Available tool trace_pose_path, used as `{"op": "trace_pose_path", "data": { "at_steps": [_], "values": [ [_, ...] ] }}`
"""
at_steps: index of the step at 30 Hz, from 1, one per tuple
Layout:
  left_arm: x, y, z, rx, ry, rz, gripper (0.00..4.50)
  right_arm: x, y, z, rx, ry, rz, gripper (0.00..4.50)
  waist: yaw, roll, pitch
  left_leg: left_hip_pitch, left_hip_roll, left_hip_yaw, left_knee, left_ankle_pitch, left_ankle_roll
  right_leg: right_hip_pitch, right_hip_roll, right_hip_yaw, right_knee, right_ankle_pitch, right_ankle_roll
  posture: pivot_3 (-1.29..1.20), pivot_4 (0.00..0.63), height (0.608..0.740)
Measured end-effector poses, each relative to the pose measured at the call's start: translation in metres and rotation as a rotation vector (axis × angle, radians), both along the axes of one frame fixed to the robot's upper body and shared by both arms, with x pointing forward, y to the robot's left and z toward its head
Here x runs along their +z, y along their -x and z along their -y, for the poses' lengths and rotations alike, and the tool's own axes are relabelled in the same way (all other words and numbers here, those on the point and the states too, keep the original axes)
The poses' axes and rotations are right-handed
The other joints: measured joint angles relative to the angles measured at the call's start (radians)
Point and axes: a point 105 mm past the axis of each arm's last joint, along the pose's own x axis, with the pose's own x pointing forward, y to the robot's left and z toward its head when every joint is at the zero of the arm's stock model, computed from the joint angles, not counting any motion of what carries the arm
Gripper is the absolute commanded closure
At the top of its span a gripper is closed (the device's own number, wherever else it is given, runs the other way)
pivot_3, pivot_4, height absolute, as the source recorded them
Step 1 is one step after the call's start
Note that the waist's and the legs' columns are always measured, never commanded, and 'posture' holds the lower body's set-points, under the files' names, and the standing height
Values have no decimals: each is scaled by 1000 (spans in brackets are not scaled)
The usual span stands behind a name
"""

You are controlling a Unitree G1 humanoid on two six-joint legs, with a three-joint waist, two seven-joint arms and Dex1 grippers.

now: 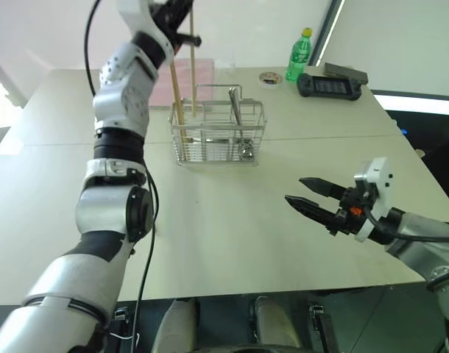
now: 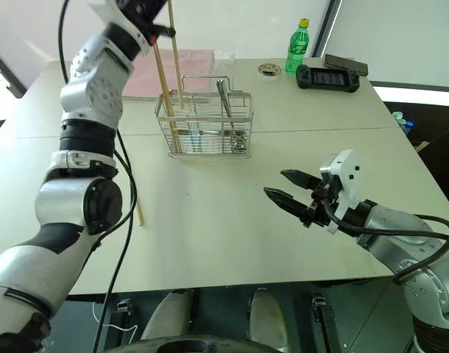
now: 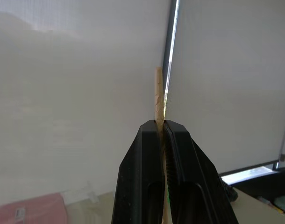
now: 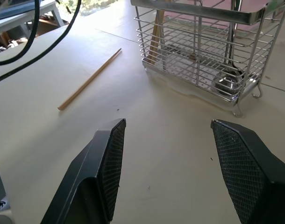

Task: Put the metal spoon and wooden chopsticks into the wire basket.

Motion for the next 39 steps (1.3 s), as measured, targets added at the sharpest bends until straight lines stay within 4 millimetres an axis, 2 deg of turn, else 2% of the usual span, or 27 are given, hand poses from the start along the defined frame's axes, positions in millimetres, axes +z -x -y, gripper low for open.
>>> {"op": "trace_pose_path", "data": {
  "at_steps": [1, 8, 12, 16, 17, 18, 19, 21, 23, 24, 26, 31, 34, 36, 39],
  "values": [
    [-2, 0, 0, -2, 2, -5, 3470, 0, 0, 1, -7, -1, 1, 1477, 0, 0, 0, 0, 0, 0, 0, 0, 0, 0, 0, 0, 0, 0, 0, 0, 150, 731],
    [-1, 7, -7, -15, 52, -34, 47, 6, -7, 2, -17, -15, 16, 1477, -1, 0, 0, 0, 0, 0, 0, 0, 0, 0, 0, 0, 0, 0, 0, 0, 150, 731],
    [2, 15, -27, 16, 63, -67, 47, 8, -12, 3, -18, -23, 21, 1477, -5, 0, 0, 0, 0, 0, 0, 0, 0, -1, 0, 0, 1, 0, 0, 0, 150, 731],
    [12, 28, -73, 116, 74, -134, 47, 11, -15, 3, -11, -25, 27, 1477, -8, 1, 0, 0, 0, -1, -1, 0, 0, -1, 0, 0, 3, 0, 0, 0, 150, 731],
    [10, 32, -89, 183, 37, -194, 47, 11, -15, 3, -7, -26, 25, 1477, -6, 1, 0, 1, 0, -1, -1, 0, 0, -1, 0, 0, 3, 0, 0, 0, 150, 731],
    [6, 33, -98, 215, 22, -233, 47, 10, -15, 3, -5, -26, 23, 1477, -6, 2, 0, 1, 0, -1, -1, 0, 0, -1, 0, 0, 3, 0, 0, 0, 150, 731],
    [-8, 35, -115, 306, -17, -350, 47, 9, -15, 3, 1, -24, 19, 1477, -4, 2, 0, 2, 0, -1, -1, 0, 0, 0, 0, 0, 3, 0, 0, 0, 150, 731],
    [-39, 35, -134, 412, -48, -545, 47, 8, -15, 2, 10, -16, 15, 1477, 1, 2, 0, 2, 0, -1, 0, 0, 0, 1, 0, 0, 3, 0, 0, 0, 150, 731],
    [-84, 42, -147, 498, -80, -798, 47, 5, -14, -1, 32, -6, 9, 1477, 2, 1, 0, 2, 0, -2, 1, 0, 0, 2, 0, 0, 3, 0, 0, 0, 150, 731],
    [-105, 47, -146, 495, -92, -901, 47, 3, -13, -2, 40, 0, 4, 1477, 3, 1, 0, 2, 0, -2, 1, 0, 0, 2, 0, -1, 3, 0, 0, 0, 150, 731],
    [-133, 56, -134, 460, -108, -1035, 47, 2, -12, -4, 59, 9, -1, 1477, 4, -1, 1, 1, 0, -3, 1, 0, 0, 1, 0, -1, 3, 0, 0, 0, 150, 731],
    [-171, 67, -107, 428, -122, -1172, 47, -1, -10, -7, 89, 29, -4, 1477, -4, -1, 0, 2, 0, -3, 0, 0, 0, 0, 0, -1, 4, 0, 0, 0, 150, 731],
    [-202, 72, -101, 444, -109, -1261, 47, 0, -10, -7, 90, 28, -1, 1477, -5, 0, 0, 2, 0, -3, 0, 0, -1, 0, 0, -1, 4, 0, 0, 0, 150, 731],
    [-213, 76, -108, 499, -115, -1298, 47, 0, -10, -7, 89, 28, -1, 1477, -3, -1, 1, 1, 0, -3, 0, 0, -1, -1, 0, -1, 4, 0, 0, 0, 150, 731],
    [-212, 77, -117, 565, -112, -1294, 47, 0, -10, -6, 85, 28, -2, 1477, 1, -1, 1, 1, 0, -2, 0, 0, -1, 0, 0, -1, 3, 0, 0, 0, 150, 731]
  ]
}}
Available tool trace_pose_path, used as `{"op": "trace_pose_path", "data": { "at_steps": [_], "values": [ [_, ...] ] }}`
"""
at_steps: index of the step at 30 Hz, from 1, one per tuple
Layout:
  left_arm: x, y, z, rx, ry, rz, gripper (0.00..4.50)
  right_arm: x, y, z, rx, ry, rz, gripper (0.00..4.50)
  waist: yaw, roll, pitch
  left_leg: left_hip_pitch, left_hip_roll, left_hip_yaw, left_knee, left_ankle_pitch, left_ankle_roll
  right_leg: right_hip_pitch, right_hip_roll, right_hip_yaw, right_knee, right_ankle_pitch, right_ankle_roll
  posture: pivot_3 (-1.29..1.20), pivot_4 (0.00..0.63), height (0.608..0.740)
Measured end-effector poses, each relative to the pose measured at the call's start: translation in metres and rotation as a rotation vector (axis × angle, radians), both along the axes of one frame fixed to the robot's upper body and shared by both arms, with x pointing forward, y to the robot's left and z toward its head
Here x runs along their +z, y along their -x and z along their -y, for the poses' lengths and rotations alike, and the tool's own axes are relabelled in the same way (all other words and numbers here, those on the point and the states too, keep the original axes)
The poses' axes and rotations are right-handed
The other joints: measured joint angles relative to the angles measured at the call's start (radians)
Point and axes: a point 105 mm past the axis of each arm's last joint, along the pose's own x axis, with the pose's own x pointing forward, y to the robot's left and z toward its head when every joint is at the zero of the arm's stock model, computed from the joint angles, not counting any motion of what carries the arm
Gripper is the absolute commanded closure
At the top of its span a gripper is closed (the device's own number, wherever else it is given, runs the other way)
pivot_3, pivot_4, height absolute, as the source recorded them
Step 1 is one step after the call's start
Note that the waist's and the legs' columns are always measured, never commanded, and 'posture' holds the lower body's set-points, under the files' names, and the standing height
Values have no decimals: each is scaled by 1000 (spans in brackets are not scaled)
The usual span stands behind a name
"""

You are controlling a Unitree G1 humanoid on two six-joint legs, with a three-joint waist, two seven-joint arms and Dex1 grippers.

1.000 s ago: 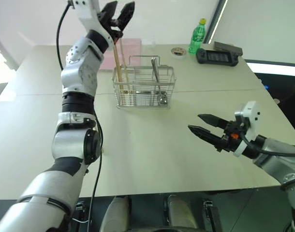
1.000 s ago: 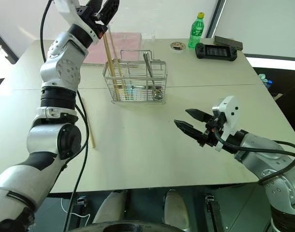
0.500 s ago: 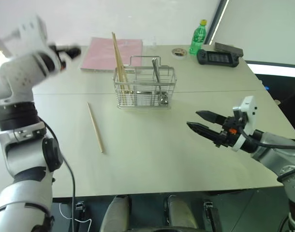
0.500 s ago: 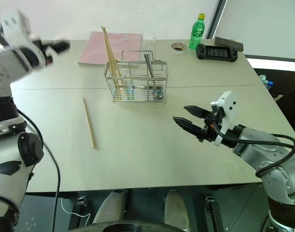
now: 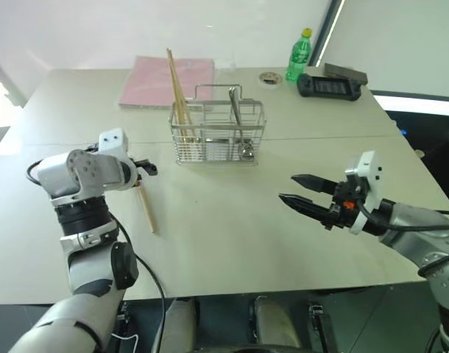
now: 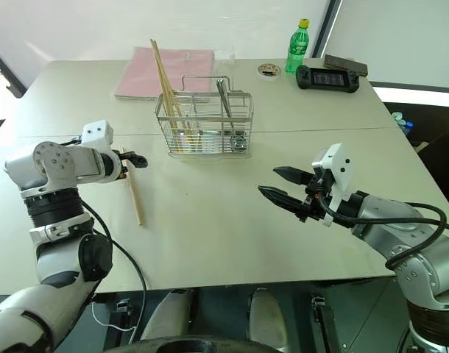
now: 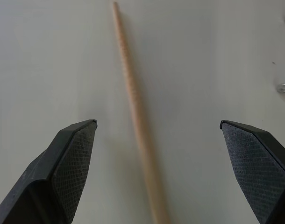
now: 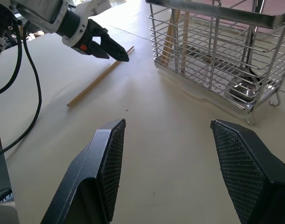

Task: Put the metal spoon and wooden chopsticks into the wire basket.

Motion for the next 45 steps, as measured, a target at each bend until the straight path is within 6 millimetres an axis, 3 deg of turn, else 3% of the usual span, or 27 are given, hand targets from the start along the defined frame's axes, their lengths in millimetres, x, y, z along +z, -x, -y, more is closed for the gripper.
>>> {"op": "trace_pose_path", "data": {
  "at_steps": [4, 15, 19, 25, 29, 31, 33, 35, 38, 40, 42, 45],
  "values": [
    [-1, 1, -9, 53, -9, 2, 47, 0, 0, 2, -13, -1, 0, 1477, 3, 0, 0, 0, 0, 0, 0, 0, 0, 1, 0, 0, -2, 0, 0, 0, 150, 731],
    [-12, -11, -2, 55, 10, -25, 47, -2, 4, 1, 0, -11, -15, 1477, 3, 4, -3, 2, 0, 0, 1, 0, 0, 3, 0, 0, -1, 0, 0, 0, 150, 731],
    [-15, -13, -4, 69, 22, -26, 1344, -2, 5, 0, 3, -10, -11, 1477, 4, 7, -4, 2, 0, 0, 1, 0, 0, 3, 0, 0, -1, 0, 0, 0, 150, 731],
    [-15, -16, -4, 80, 53, -23, 4422, -1, 5, 0, 3, -9, -9, 1477, 17, 7, -4, 1, 0, 0, 1, 0, 0, 3, 0, 0, -2, 0, 0, 0, 150, 731],
    [-6, -28, -9, 113, 68, 58, 4422, -1, 5, 0, 3, -10, -9, 1477, 21, 6, -3, 0, 0, 0, 1, 0, 0, 1, 0, 0, -2, 0, 0, 0, 150, 731],
    [23, -46, -24, 179, 72, 234, 4422, -1, 5, 0, 4, -10, -8, 1477, 22, 2, -1, -2, 0, 0, 0, 1, -1, -1, 0, 0, -2, 0, 0, 0, 150, 731],
    [74, -57, -46, 248, 48, 458, 4422, -1, 5, 0, 4, -10, -8, 1477, 18, 1, -1, -2, 0, 1, 0, 1, -1, -1, 0, 0, -3, 0, 0, 0, 150, 731],
    [130, -63, -55, 259, 38, 705, 4422, -1, 5, 0, 5, -11, -9, 1477, 19, 1, -1, -2, 0, 1, 0, 0, -1, -1, 0, 0, -4, 0, 0, 0, 150, 731],
    [225, -53, -47, 169, 48, 1127, 4422, 0, 5, -1, 10, -15, -8, 1477, 25, -1, 0, -3, 0, 1, -1, 0, -1, -1, 0, 0, -5, 0, 0, 0, 150, 731],
    [278, -40, -26, 70, 69, 1341, 4422, 1, 5, -1, 11, -15, -6, 1477, 28, -1, 0, -3, 0, 1, 0, 0, -1, 1, -1, 0, -6, 0, 0, 0, 150, 731],
    [306, -33, -1, -29, 123, 1457, 4422, 1, 5, -1, 12, -16, -4, 1477, 27, -1, 0, 0, -1, 1, 0, 0, -1, 3, -1, 0, -6, 0, 0, 0, 150, 731],
    [309, -42, 37, -161, 176, 1480, 4422, 2, 5, -2, 13, -17, -2, 1477, 22, -1, 0, 1, 0, 1, 0, 0, -1, 4, -1, 0, -5, 0, 0, 0, 150, 731]
  ]
}}
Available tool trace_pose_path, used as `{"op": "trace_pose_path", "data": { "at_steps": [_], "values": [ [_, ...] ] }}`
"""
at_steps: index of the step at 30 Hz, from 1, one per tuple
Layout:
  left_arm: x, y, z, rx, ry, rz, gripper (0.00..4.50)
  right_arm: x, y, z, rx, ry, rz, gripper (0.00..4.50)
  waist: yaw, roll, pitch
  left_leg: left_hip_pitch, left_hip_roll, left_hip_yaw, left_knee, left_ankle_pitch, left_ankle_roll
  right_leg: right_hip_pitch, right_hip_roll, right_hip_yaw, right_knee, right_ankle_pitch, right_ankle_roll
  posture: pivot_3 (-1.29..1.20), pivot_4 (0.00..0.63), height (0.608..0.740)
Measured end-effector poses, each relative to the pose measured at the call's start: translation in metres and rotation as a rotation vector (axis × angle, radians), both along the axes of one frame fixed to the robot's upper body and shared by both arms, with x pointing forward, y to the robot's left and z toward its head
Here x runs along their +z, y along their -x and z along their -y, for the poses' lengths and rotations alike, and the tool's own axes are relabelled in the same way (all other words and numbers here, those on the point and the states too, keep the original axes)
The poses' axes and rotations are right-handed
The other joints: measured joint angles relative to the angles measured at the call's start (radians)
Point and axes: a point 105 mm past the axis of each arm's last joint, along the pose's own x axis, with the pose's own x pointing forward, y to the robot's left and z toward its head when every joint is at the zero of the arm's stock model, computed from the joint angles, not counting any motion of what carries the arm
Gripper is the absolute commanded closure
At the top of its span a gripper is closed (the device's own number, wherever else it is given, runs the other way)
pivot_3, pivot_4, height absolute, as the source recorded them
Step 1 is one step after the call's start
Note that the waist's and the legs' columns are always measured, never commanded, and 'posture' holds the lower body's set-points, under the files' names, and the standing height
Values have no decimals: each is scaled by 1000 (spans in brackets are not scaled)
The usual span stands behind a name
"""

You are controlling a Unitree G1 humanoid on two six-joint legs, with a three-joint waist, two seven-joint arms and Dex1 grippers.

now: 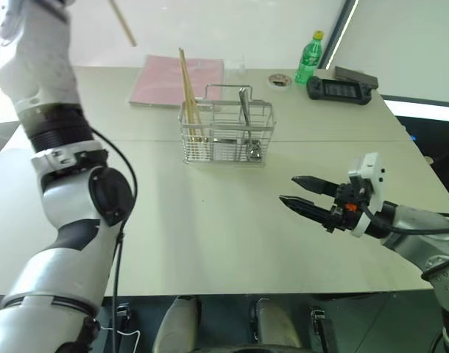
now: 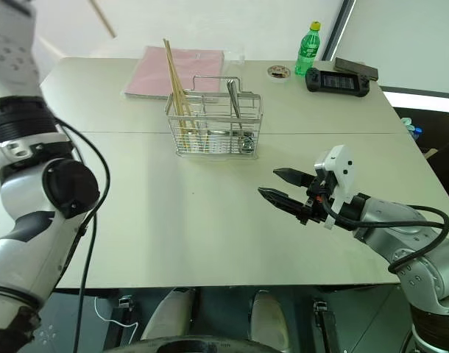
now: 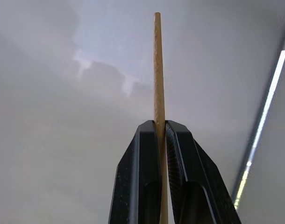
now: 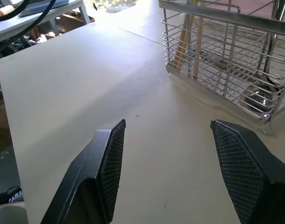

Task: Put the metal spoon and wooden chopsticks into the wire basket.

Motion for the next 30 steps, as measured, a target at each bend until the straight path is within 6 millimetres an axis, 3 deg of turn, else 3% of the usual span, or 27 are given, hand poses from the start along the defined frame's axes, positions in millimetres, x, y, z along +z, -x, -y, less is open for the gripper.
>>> {"op": "trace_pose_path", "data": {
  "at_steps": [5, 11, 14, 16, 20, 21, 26, 30],
  "values": [
    [-31, -22, 51, -111, -116, -62, 4422, -1, 0, 1, -20, -4, -1, 1477, -9, 0, 0, -1, 0, 0, 0, 0, 1, -2, 0, 0, 1, 0, 0, 0, 150, 731],
    [-81, -33, 70, -151, -226, -147, 4422, -1, 2, 6, -65, -12, 1, 1477, -23, 0, 0, -2, 0, 0, -1, 0, 1, -3, 0, 0, 2, 0, 0, 0, 150, 731],
    [-105, -34, 79, -179, -251, -186, 3405, -1, 2, 6, -80, -35, -2, 1477, -22, 0, 0, -1, 0, 0, 0, 0, 1, -3, 0, 0, 2, 0, 0, 0, 150, 731],
    [-120, -35, 83, -196, -252, -226, 2321, 0, 2, 6, -86, -41, 0, 1477, -22, 0, 0, -1, 0, 0, 0, 0, 1, -3, 0, 0, 2, 0, 0, 0, 150, 731],
    [-125, -32, 83, -218, -223, -243, 251, 0, 1, 6, -91, -46, 0, 1477, -22, 0, 0, -1, 0, 0, 0, 0, 1, -3, 0, 0, 2, 0, 0, 0, 150, 731],
    [-123, -29, 83, -220, -212, -239, 17, 1, 1, 6, -91, -47, 2, 1477, -22, 0, 0, -1, 0, 0, 0, 0, 1, -3, 0, 0, 2, 0, 0, 0, 150, 731],
    [-122, -16, 72, -251, -210, -268, 17, 7, -3, 6, -85, -46, 26, 1477, -26, 0, 0, -1, 0, 0, 0, 0, 1, -3, 0, 0, 3, 0, 0, 0, 150, 731],
    [-118, 14, 35, -304, -457, -308, 17, 10, -9, 9, -84, -27, 34, 1477, -39, 3, 1, -1, 1, 0, -2, 0, 1, -5, 1, 1, 4, 0, 0, 0, 150, 731]
  ]
}}
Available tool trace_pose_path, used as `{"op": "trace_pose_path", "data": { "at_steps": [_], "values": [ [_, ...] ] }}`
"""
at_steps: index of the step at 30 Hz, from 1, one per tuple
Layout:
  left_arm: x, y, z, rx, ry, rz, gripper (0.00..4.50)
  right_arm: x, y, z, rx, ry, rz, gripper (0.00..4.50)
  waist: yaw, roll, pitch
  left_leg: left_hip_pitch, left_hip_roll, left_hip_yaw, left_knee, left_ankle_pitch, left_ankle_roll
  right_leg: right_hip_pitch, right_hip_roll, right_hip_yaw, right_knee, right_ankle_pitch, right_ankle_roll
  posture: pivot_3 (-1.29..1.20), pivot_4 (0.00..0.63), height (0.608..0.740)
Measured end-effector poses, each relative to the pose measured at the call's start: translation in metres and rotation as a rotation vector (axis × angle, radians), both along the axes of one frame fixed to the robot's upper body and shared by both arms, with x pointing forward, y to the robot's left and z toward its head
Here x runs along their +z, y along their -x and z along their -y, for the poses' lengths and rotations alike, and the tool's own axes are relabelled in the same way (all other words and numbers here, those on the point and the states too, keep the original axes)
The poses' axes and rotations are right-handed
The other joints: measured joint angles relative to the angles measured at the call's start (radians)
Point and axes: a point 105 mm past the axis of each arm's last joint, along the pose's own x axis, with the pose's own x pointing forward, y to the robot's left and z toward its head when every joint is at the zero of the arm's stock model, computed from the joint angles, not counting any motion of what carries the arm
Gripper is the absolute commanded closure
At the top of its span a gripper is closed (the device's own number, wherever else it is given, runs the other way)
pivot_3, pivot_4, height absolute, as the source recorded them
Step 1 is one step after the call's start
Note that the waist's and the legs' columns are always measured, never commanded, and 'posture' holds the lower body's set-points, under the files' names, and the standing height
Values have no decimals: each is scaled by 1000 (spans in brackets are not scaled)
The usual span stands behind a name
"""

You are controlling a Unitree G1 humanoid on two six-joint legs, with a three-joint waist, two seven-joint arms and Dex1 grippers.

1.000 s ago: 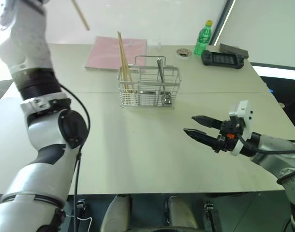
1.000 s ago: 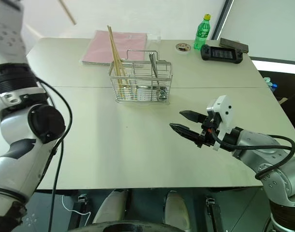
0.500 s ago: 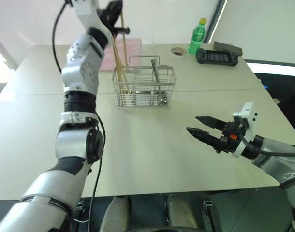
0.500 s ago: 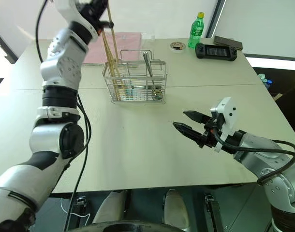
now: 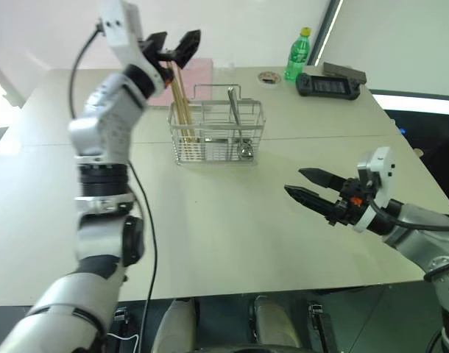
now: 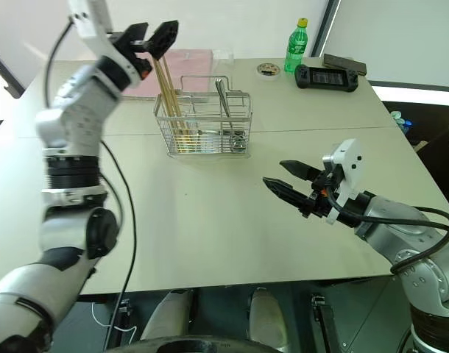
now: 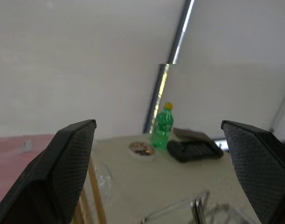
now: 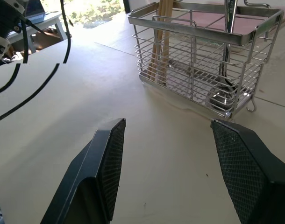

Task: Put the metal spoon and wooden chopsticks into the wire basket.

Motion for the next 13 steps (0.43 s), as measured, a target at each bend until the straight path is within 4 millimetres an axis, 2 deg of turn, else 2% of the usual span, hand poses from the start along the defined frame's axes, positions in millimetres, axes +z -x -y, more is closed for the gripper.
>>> {"op": "trace_pose_path", "data": {
  "at_steps": [3, 7, 10, 13],
  "values": [
    [-17, 34, -21, -94, -263, -17, 17, 2, -6, 6, -15, 12, 9, 1477, -7, 2, 0, 0, 0, 0, -1, 0, 0, 0, 0, 0, 0, 0, -1, 0, 150, 731],
    [-65, 72, -54, -186, -537, -172, 17, 1, -15, 11, -22, 22, 12, 1477, -6, 3, 1, 0, 1, 0, -1, 0, 0, 0, 0, 0, -2, -2, -5, 0, 150, 731],
    [-89, 91, -65, -241, -616, -264, 17, -1, -22, 17, -39, 26, 4, 1477, 14, 3, 1, -1, 1, 0, 0, 0, 0, 0, 0, 0, -4, -3, -8, 0, 150, 731],
    [-96, 99, -67, -245, -639, -281, 17, 1, -27, 14, -21, 35, 18, 1477, 23, 3, 1, -1, 1, 1, 0, 0, 0, 0, -1, 0, -4, -3, -8, 0, 150, 731]
  ]
}}
